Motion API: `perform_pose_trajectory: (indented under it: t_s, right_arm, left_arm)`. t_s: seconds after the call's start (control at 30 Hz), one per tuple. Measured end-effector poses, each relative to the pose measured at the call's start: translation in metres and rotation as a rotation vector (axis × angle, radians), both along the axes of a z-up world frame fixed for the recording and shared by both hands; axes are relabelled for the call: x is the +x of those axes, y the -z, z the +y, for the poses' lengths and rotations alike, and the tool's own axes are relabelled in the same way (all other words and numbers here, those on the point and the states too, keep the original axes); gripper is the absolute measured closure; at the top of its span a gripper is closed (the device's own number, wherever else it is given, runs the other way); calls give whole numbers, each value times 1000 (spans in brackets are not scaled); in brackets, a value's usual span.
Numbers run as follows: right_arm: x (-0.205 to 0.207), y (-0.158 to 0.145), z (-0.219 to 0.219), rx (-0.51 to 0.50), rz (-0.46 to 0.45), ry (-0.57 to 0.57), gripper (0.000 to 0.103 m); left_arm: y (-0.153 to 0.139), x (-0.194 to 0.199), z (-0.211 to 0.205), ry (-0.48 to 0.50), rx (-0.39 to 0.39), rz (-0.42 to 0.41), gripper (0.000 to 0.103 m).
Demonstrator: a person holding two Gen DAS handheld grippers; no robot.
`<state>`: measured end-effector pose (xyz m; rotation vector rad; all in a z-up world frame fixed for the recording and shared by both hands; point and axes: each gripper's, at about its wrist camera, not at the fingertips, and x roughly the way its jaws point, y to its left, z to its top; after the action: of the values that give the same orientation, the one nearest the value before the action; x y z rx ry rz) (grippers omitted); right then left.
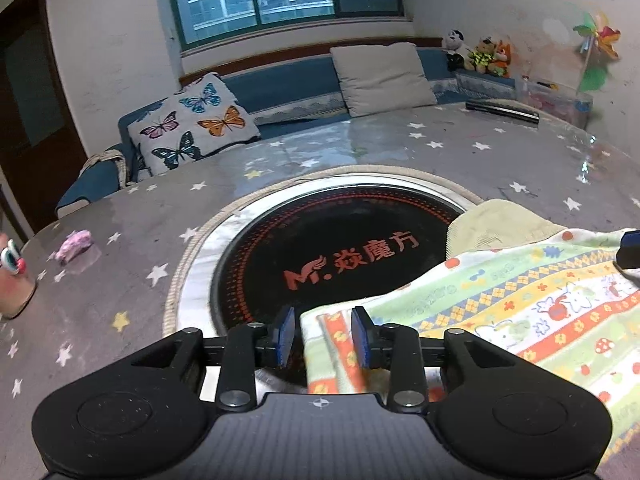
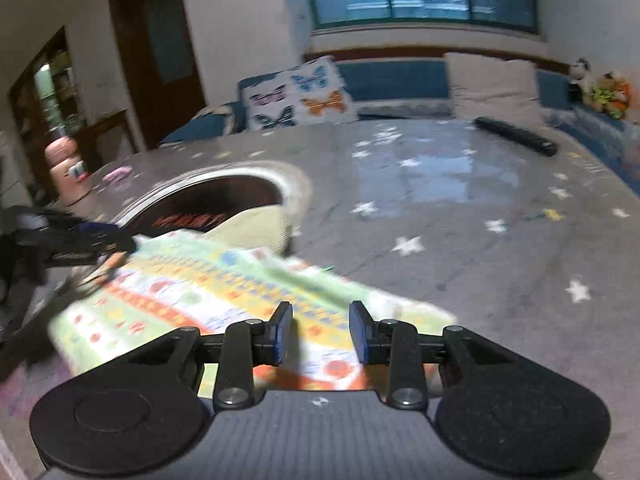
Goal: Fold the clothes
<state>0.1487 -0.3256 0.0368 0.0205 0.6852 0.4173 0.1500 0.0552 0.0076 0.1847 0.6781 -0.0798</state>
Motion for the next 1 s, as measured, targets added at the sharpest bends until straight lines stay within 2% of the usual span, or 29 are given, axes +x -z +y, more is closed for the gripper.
perform_pose_trajectory:
  t_s: [0.17,0.23,0.3,0.4,0.53,0.67,0.83,1.0]
  right_arm:
    - [-8,0,4,-45,-24,7,69]
    - [-15,-5,9,-36,-37,-13,58]
    - [-22,-10,17,-29,-55,-43,54]
    - [-33,-13,36,-29,-76,-95,46]
    - [-45,-16,61,-44,-116,-162,43]
    - [-53,-8,87,-80,-135,-223,43]
    - [-66,8,103,-151,-172,-274,42]
    - [-70,6,100,-158,-152,-307,42]
  left_arm:
    - [-8,-30,5,2,-36,-11,49]
    - [-8,-44,4,3,-35,-14,37]
    - [-6,-56,1,-1,-32,-12,26]
    - [-5,-69,1,-14,-52,-16,18]
    - [-7,-78,2,-37,-74,-32,15]
    - [-1,-77,3,-57,-78,-9,15]
    - [5,-84,7,-64,-102,18,22]
    - [5,-96,5,-54,-124,28,31]
